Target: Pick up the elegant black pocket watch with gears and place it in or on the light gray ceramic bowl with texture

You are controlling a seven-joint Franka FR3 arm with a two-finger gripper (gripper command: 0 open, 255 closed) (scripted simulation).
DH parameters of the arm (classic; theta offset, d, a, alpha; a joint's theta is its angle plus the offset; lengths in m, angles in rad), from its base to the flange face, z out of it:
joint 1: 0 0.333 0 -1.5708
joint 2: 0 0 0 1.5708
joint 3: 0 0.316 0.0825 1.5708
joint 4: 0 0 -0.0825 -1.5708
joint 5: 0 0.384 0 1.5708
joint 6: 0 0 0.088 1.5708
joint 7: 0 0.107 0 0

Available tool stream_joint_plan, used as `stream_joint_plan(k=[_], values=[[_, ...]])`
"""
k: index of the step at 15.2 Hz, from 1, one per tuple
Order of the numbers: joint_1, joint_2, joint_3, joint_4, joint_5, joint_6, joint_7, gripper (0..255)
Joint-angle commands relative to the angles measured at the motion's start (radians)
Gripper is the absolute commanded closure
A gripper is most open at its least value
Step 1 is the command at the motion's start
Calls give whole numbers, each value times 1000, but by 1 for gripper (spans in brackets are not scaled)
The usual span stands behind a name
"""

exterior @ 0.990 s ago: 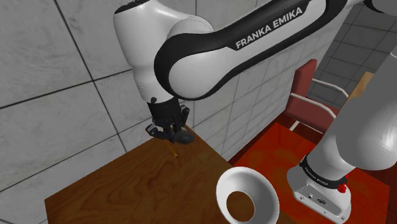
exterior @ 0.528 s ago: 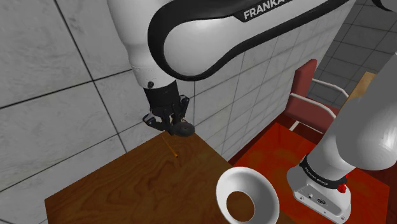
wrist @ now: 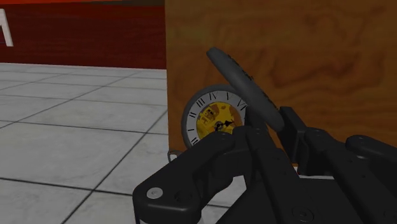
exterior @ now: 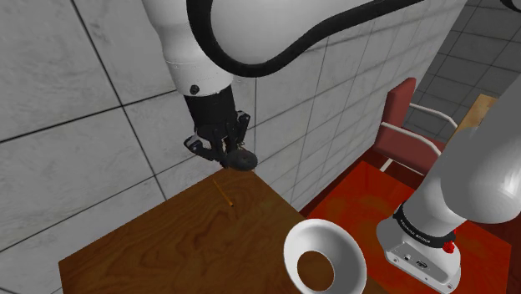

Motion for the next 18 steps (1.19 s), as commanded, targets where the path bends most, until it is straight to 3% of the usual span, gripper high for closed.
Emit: stream_joint_plan(k=[1,8,18], values=[[6,-56,5,-43,36,-2,-2,255],[74,-284,24,-224,186,-8,18,255],[230,-548,58,-378,370,-77,113,255]])
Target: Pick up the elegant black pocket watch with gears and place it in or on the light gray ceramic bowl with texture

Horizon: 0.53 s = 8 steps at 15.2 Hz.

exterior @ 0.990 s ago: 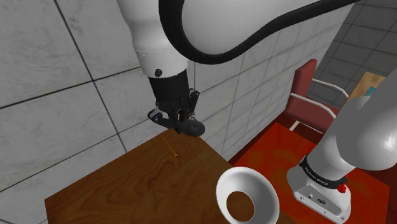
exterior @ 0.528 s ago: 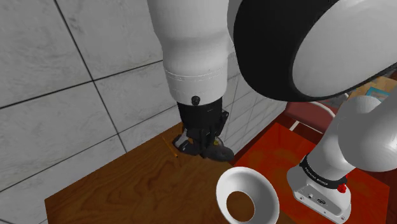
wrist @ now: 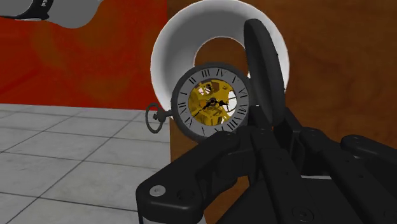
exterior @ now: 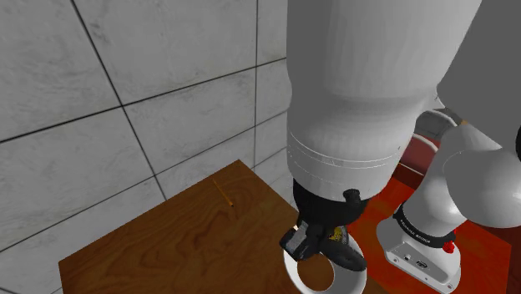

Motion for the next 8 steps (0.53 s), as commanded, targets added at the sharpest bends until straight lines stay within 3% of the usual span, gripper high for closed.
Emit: stream_joint_plan(k=[1,8], values=[[34,-50,7,-22,35,-21,25,255],[36,-34,40,-101,52,75,22,255]])
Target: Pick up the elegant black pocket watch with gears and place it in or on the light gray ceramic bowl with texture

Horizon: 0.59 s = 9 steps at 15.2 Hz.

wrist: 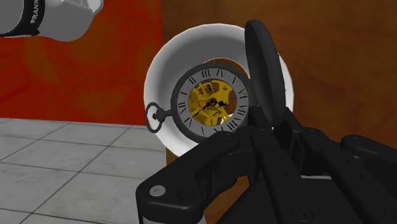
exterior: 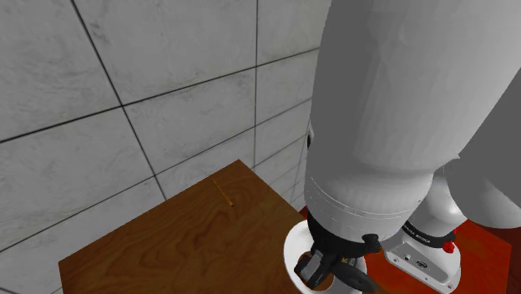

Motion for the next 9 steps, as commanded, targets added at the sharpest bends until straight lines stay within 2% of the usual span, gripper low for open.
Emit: stream_joint_plan(k=[1,7,9], values=[[1,5,12,-22,6,29,1,255],[-3,34,49,-86,19,122,2,255],[-2,34,49,-86,19,122,2,255]])
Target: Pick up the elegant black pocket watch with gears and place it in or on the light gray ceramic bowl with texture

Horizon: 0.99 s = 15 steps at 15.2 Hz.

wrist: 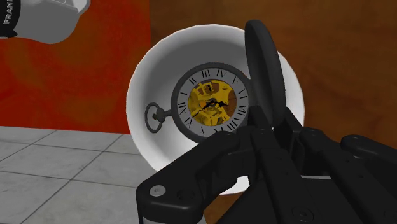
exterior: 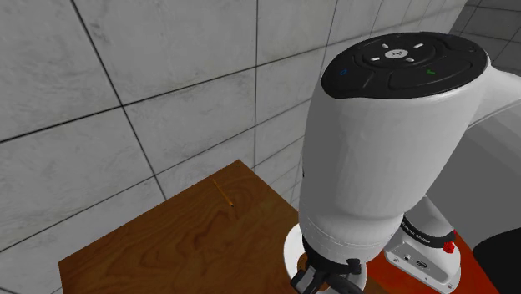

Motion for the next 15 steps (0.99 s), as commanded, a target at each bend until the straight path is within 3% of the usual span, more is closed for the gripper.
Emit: stream_joint_plan(k=[1,6,7,12,15], values=[[-1,3,2,-3,0,6,-1,255],[-2,3,2,-3,0,6,-1,255],[-2,3,2,-3,0,6,-1,0],[-1,3,2,-3,0,6,-1,0],[-7,-12,-33,84,-22,-96,3,0]])
